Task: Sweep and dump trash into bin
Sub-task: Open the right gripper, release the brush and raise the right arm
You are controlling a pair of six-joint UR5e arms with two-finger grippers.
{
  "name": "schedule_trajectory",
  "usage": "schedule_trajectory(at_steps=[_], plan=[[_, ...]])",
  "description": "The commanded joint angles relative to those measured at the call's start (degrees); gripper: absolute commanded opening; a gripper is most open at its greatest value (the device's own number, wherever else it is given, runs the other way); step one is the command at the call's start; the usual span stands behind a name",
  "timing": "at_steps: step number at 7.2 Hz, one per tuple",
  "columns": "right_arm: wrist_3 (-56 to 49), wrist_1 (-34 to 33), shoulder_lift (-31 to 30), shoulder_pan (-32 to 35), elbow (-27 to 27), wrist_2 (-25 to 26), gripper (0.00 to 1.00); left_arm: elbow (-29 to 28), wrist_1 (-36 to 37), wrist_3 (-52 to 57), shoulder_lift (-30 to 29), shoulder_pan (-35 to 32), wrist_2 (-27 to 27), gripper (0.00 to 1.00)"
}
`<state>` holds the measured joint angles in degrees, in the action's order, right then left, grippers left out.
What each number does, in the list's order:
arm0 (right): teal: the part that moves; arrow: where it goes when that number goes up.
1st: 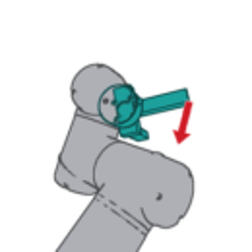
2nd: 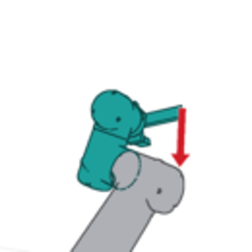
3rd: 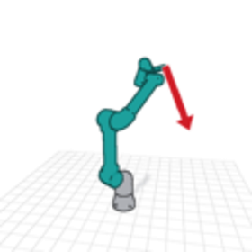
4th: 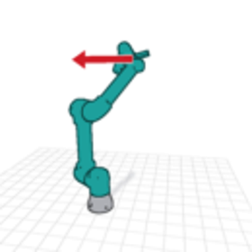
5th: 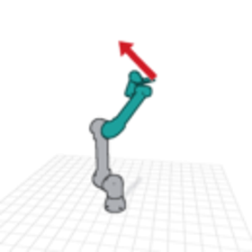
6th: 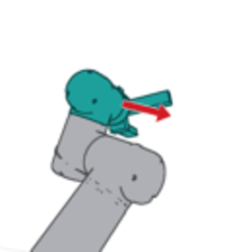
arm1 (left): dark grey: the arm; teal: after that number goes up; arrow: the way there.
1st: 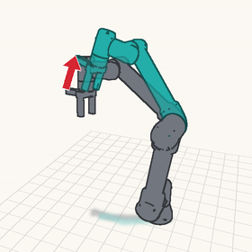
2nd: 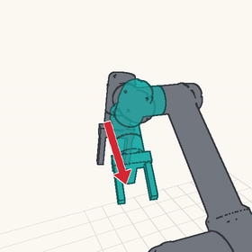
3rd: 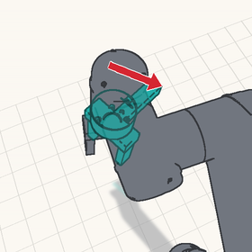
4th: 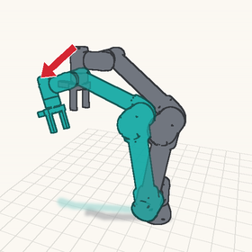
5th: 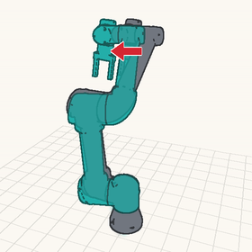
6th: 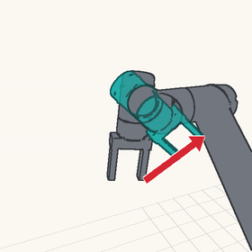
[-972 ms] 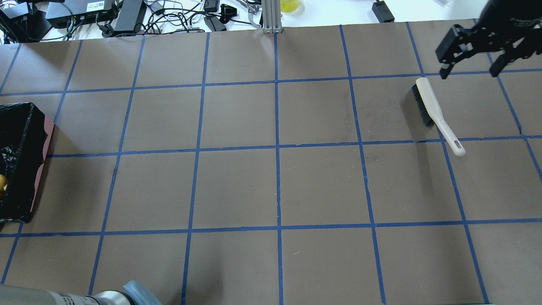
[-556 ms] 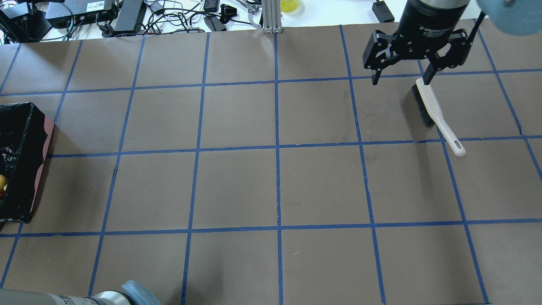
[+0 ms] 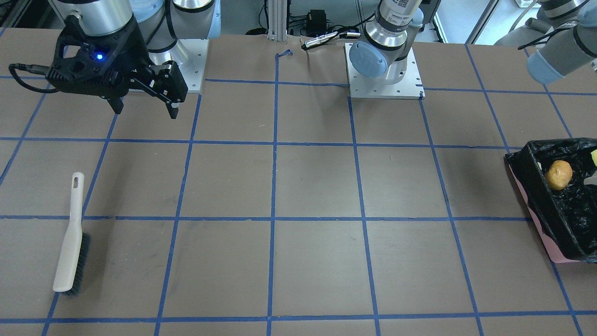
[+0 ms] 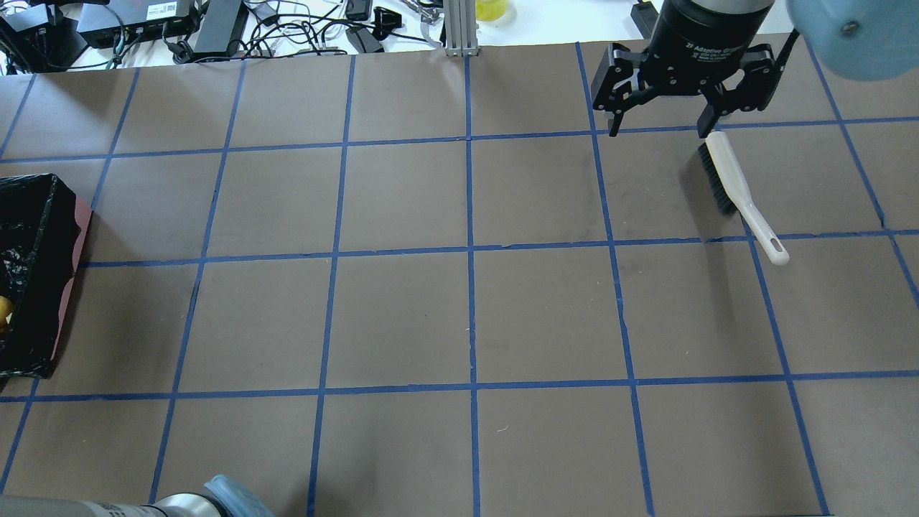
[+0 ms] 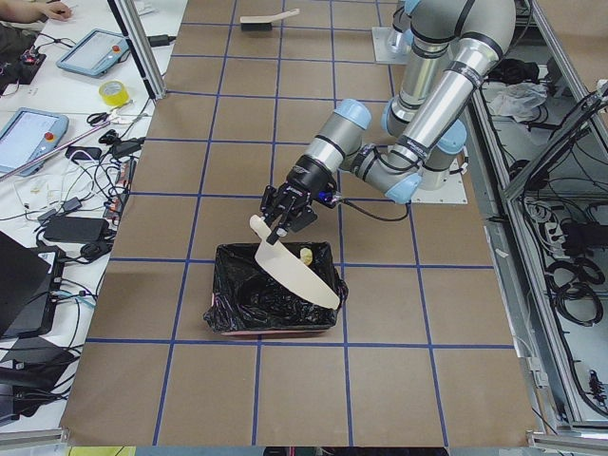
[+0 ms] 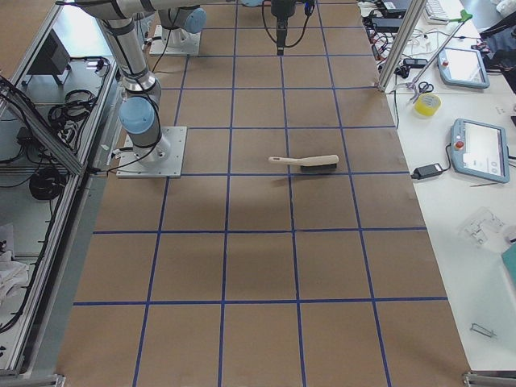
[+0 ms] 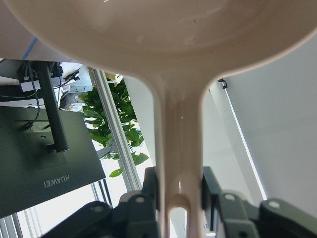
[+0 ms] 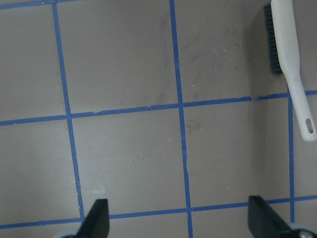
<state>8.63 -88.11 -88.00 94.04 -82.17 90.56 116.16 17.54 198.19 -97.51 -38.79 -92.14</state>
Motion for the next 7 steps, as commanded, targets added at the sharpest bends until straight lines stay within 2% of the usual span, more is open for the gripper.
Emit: schedule_trajectory(at_steps=[1,4,6,7], plan=[[-0.8,-5.1,-1.5,0.0,0.0,0.8,1.00,2.0,5.7,-0.1,0.5,0.1,0.1,0.00],[-0.8,-4.6,-3.7,-0.1,0.3,0.1,1.00,3.6,12.0,-1.7,0.7,0.1,-0.1,0.00],[-0.7,-4.4,-3.8,0.0,-0.4,0.3,1.00,4.8,12.5,-1.7,0.7,0.1,-0.2,0.00],[-0.7,-3.7,-3.8,0.0,-0.4,-0.1,1.00,4.3,10.1,-1.6,0.7,0.1,0.0,0.00]])
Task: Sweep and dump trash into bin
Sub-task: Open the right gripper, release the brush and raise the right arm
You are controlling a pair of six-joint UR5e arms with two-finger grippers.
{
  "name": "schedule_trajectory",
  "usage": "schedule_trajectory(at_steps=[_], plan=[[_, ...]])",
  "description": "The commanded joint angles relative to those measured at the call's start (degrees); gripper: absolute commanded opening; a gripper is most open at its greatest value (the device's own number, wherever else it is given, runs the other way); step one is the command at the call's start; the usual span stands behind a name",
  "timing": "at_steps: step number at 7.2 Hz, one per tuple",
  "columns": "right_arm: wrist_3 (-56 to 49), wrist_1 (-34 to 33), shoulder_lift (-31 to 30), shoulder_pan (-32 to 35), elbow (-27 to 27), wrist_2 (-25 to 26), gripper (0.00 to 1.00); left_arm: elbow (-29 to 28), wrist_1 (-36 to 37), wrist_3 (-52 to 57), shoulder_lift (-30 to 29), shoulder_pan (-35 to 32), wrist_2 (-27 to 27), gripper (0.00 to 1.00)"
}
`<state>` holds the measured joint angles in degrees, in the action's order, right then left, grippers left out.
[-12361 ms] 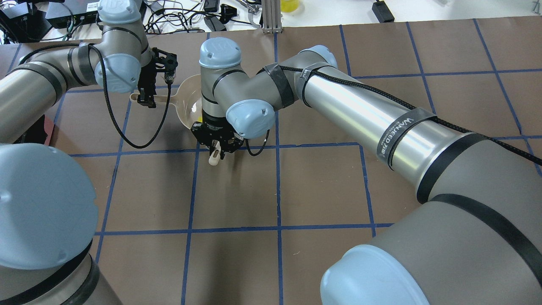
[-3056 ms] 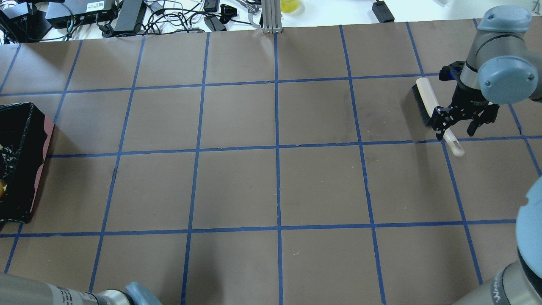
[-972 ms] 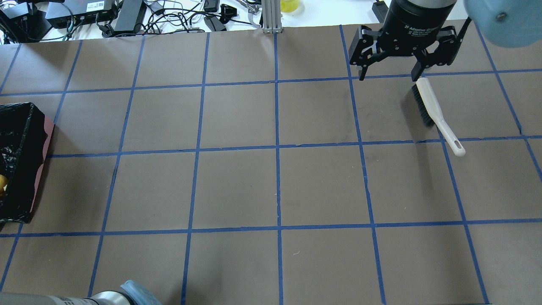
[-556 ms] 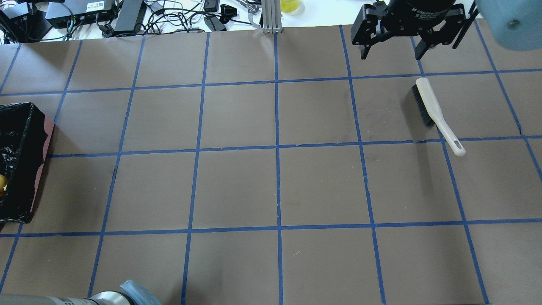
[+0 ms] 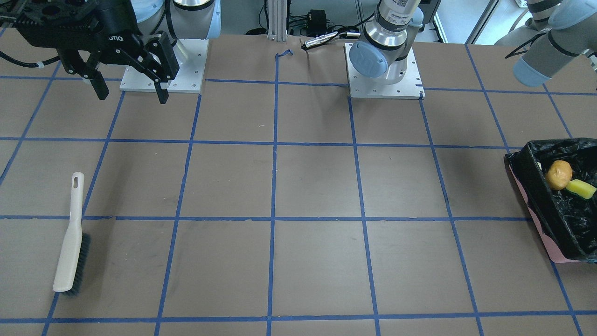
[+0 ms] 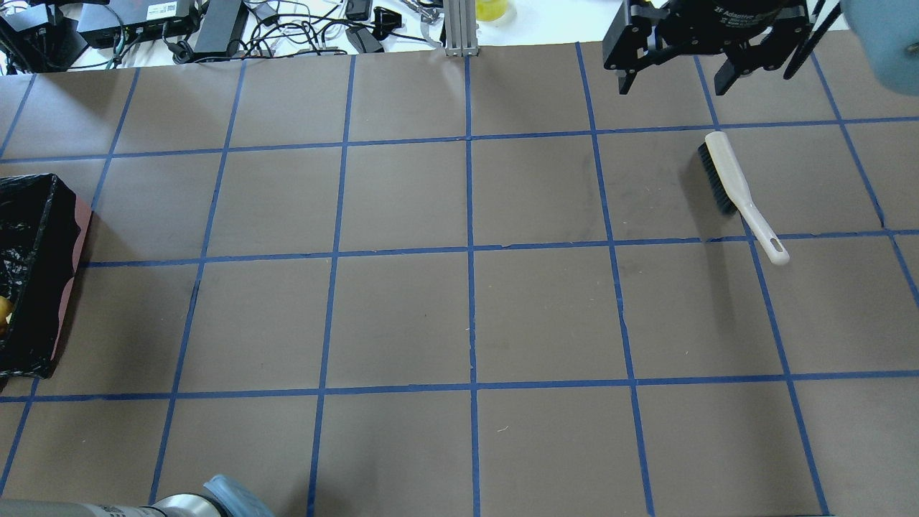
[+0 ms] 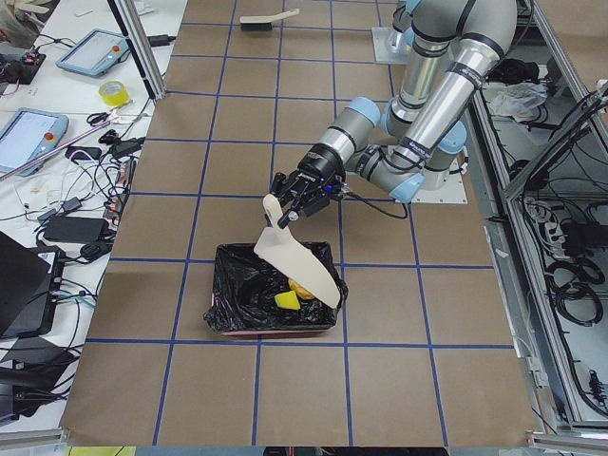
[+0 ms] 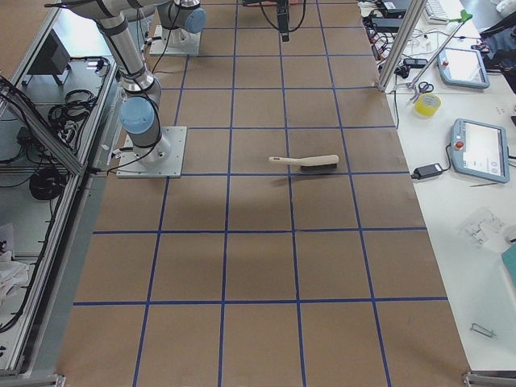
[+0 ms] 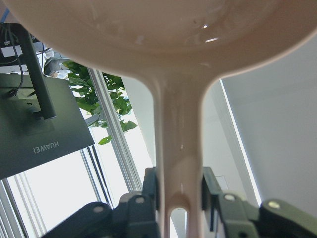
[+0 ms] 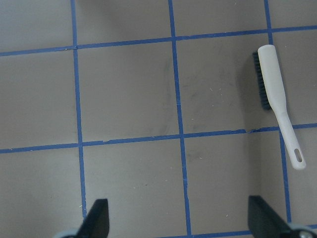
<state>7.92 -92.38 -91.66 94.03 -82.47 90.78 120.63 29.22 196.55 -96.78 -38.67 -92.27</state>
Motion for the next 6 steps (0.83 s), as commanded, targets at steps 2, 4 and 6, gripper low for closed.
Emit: schedule_trajectory(at_steps=[2,4,6], plan=[[-0.1,5.1,-1.8,0.1,0.6,-0.7,1.00,-7.5,-25.0,-0.3,0.7,0.0,0.3,0.00],[-0.4,8.2,-3.9,0.0,0.5,-0.5,1.00,-19.6,-48.9,-1.4,0.2,-0.9,1.5,0.00],[-1.2,10.6,-4.6,-0.2,0.6,-0.2,1.00,-28.7,-65.6,-8.0,-0.6,-3.1,2.8,0.00]])
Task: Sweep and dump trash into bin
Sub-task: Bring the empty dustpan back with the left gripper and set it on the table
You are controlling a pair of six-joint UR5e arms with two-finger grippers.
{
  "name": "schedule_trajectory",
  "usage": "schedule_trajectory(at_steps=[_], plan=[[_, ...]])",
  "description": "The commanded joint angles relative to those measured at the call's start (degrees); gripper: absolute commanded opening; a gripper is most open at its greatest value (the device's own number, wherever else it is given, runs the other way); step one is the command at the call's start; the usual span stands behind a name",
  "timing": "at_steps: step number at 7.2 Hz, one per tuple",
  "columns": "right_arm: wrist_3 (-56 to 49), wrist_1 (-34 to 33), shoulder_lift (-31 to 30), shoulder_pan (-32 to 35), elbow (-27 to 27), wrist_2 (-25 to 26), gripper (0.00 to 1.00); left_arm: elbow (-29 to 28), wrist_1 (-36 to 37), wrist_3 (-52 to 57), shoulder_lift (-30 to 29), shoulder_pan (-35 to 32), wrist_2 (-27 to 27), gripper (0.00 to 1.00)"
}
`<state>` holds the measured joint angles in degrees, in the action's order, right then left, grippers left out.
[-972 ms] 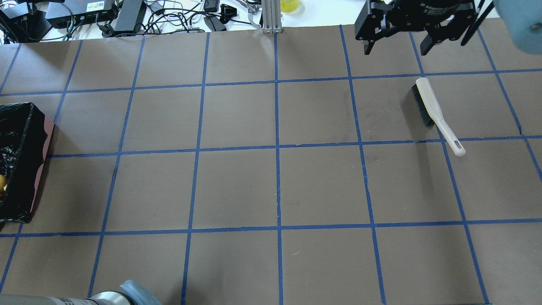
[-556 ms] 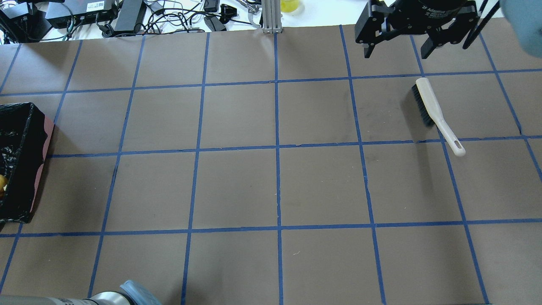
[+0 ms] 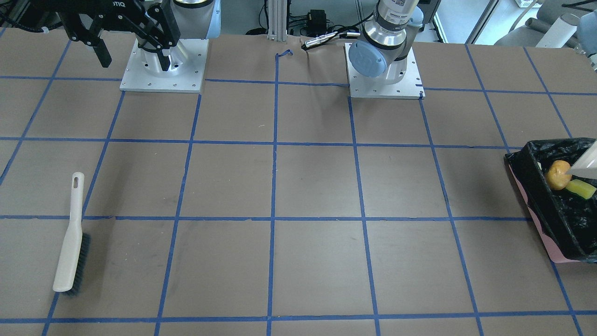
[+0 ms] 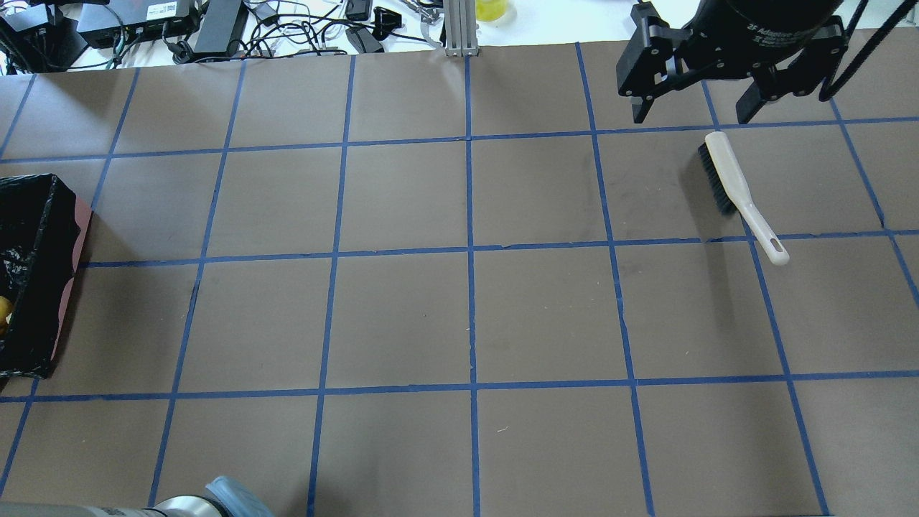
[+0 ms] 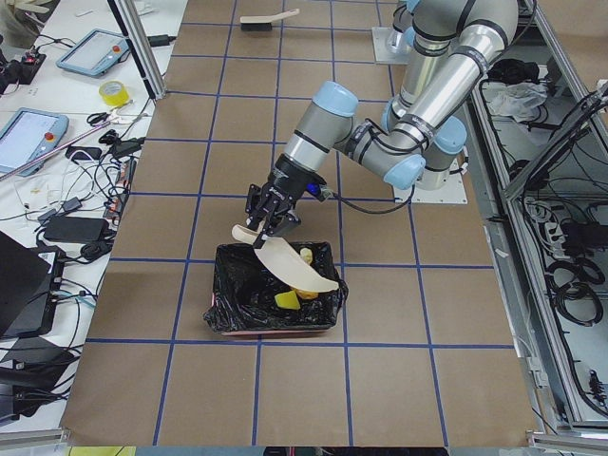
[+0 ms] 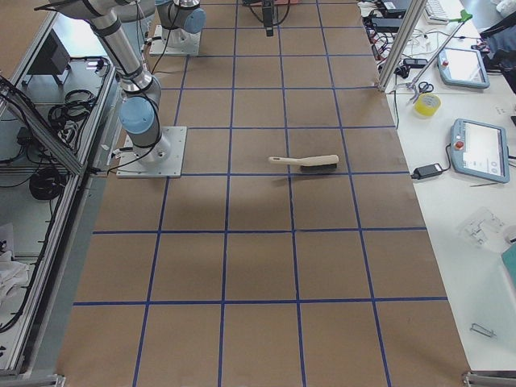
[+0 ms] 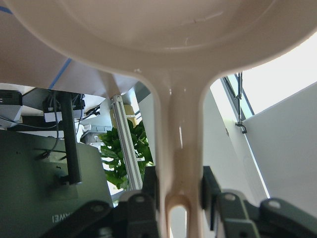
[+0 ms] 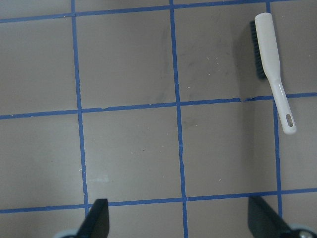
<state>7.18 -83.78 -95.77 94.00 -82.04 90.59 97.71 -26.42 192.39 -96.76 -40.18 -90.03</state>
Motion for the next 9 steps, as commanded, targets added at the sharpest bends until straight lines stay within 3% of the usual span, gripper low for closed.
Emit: schedule_trajectory(at_steps=[1,3,4,5,7,9], plan=[[-0.1,2.7,-1.8,0.1,-0.4,0.1,1.00,-9.0,-17.1,-10.3,-0.9,-5.8,0.1,0.00],[-2.4,2.1,-1.0,-0.7,-0.3,-0.8,1.00,-8.5,-25.7,-31.0,-0.2,-12.0,-2.1,0.00],[-3.4,2.4,2.6,-0.4,-1.6,-0.7,1.00,-8.6,-30.7,-39.7,-1.1,-15.8,-5.5,0.00],[-4.8,1.0,6.3,-0.9,-1.6,2.4,1.00,-8.6,-33.9,-50.3,-2.1,-19.0,-5.4,0.00],[-5.2,-0.9,6.5,-0.4,-2.0,2.5,1.00,-8.6,-36.6,-60.3,-6.2,-26.0,-5.2,0.00],[-4.9,-2.1,5.9,-0.4,-1.4,2.3,1.00,-12.9,-36.5,-68.2,-12.5,-29.6,-4.8,0.00]])
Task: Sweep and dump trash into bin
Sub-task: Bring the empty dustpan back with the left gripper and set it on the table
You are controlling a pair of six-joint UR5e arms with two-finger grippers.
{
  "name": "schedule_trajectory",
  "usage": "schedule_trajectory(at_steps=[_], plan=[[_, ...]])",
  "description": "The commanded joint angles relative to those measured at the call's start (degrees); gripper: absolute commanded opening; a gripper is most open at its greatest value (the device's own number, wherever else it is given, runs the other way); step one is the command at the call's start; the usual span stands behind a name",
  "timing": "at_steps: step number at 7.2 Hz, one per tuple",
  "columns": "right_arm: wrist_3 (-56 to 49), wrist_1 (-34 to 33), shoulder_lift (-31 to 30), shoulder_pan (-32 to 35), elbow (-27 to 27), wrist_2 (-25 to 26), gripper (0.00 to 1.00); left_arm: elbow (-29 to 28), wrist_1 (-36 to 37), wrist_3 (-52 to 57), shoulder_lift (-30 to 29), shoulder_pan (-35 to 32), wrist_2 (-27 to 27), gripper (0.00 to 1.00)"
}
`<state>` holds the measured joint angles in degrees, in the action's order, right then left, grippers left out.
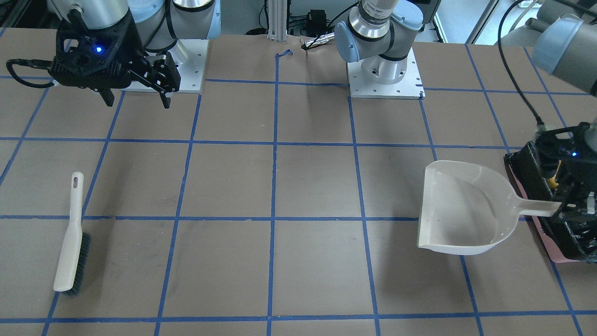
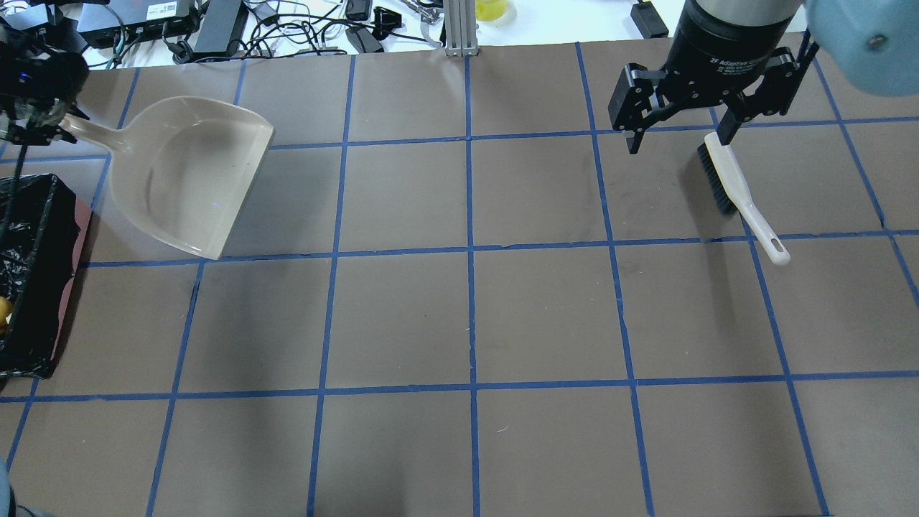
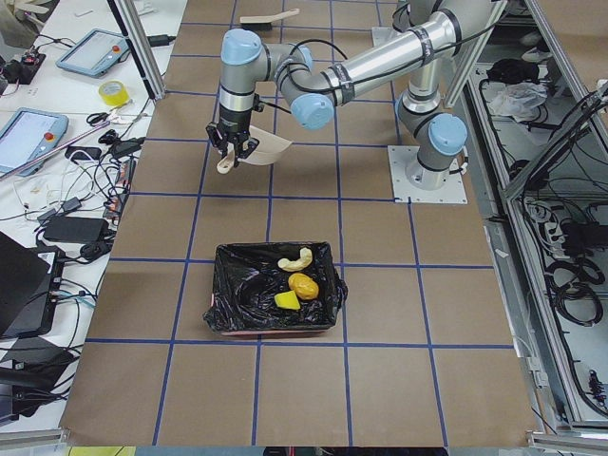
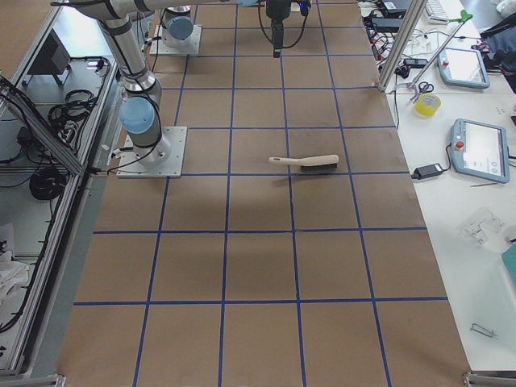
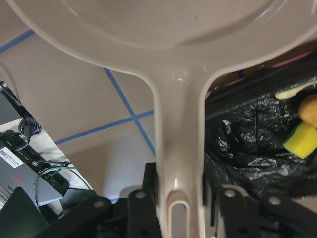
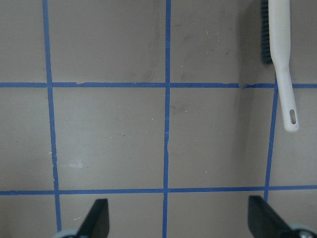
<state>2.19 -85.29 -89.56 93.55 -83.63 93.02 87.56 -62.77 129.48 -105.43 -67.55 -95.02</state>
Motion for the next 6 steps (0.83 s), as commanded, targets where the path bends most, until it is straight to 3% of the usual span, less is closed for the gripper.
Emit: schedule_trajectory(at_steps=[1,4,6], plan=[[-0.3,-0.6,-0.4,-0.5,0.4,0.9,1.00,-8.0,-2.1,-6.1,-8.9,-2.7,0.7,0.00],[-1.1,-2.8,-2.0,0.0,3.8,-0.3,1.00,-23.1,-11.7,-8.2,-22.5,-8.0,0.5,0.00],[-1.1,-2.7,-3.3,0.2,4.7,-3.5,1.00,-26.3,-16.8,-10.8,-25.5,-10.1,0.8,0.00]])
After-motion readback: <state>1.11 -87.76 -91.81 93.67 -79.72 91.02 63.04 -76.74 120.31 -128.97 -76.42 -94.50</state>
